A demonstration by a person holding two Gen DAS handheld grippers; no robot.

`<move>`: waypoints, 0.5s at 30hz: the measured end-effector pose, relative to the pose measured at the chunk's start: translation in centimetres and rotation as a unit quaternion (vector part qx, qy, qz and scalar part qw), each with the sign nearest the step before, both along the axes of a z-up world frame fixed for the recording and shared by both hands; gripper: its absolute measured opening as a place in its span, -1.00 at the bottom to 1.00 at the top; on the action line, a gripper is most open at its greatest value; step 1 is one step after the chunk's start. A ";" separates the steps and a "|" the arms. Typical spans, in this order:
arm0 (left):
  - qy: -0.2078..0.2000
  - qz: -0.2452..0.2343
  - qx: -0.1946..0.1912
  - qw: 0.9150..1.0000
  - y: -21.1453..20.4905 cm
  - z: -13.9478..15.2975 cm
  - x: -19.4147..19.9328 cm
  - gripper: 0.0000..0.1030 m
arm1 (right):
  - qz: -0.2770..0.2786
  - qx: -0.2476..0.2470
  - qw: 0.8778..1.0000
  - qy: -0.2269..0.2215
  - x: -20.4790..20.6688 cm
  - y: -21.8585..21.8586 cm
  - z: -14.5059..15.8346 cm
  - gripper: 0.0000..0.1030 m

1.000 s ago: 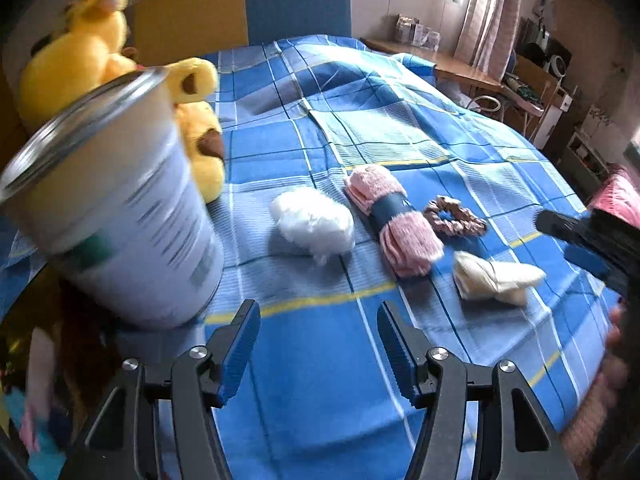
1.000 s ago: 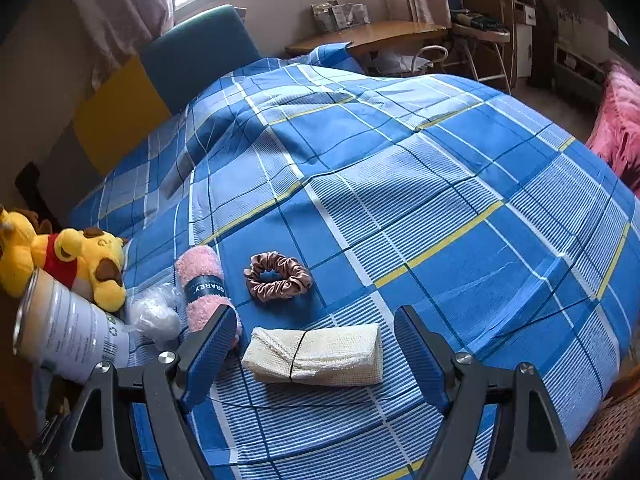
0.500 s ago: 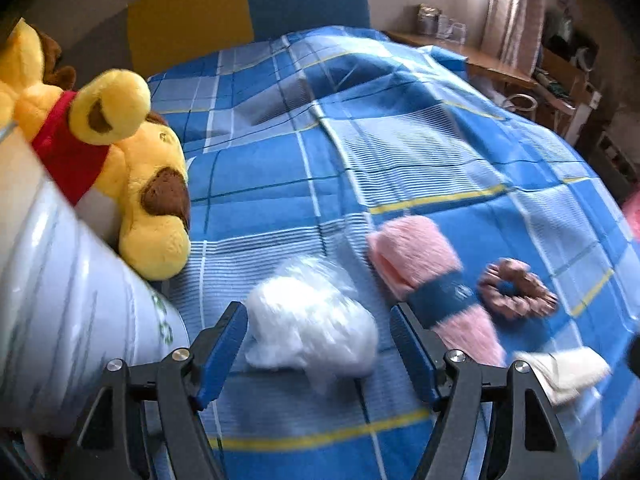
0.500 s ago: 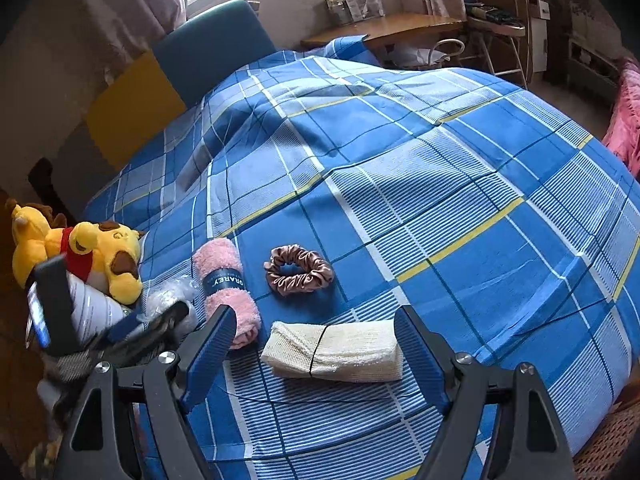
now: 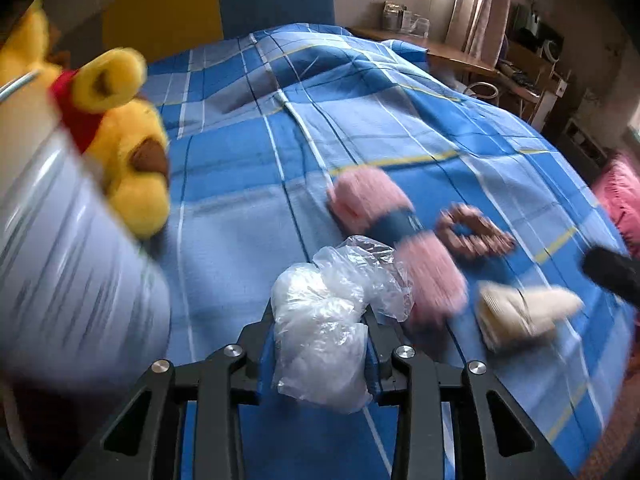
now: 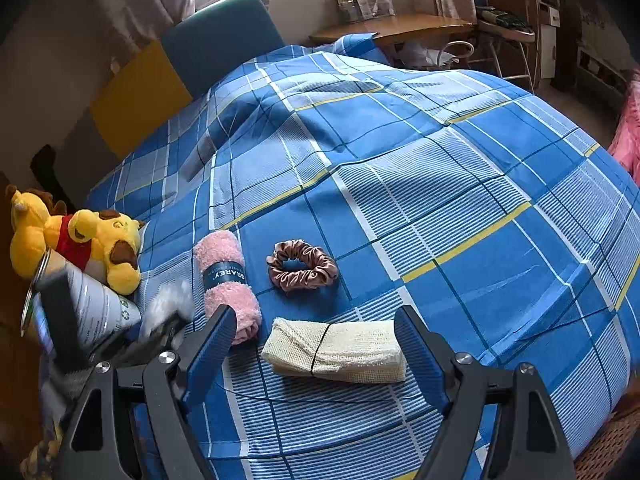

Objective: Organize soft objects
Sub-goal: 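Lift the plastic bag with the left gripper while the right grasps the pink towel roll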

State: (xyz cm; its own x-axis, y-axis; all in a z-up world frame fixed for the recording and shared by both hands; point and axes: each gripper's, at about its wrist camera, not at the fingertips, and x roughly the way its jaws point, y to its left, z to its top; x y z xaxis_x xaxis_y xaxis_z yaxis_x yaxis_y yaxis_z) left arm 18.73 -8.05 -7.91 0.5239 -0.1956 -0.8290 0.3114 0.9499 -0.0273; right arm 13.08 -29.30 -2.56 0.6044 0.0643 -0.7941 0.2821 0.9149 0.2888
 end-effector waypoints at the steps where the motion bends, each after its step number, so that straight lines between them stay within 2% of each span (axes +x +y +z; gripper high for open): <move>1: -0.004 -0.001 0.003 1.000 0.3 0.1 -1.6 -0.30 | 0.001 0.000 1.000 0.002 0.0 0.0 -0.1 0.60; 10: -0.019 -0.012 0.005 1.000 2.9 -1.3 -11.5 -0.30 | 0.037 -0.002 0.999 0.012 0.4 1.3 -0.6 0.49; 15: -0.038 -0.021 0.014 0.999 3.3 -2.7 -13.3 -0.28 | 0.067 -0.019 0.997 0.014 0.6 2.7 -0.7 0.17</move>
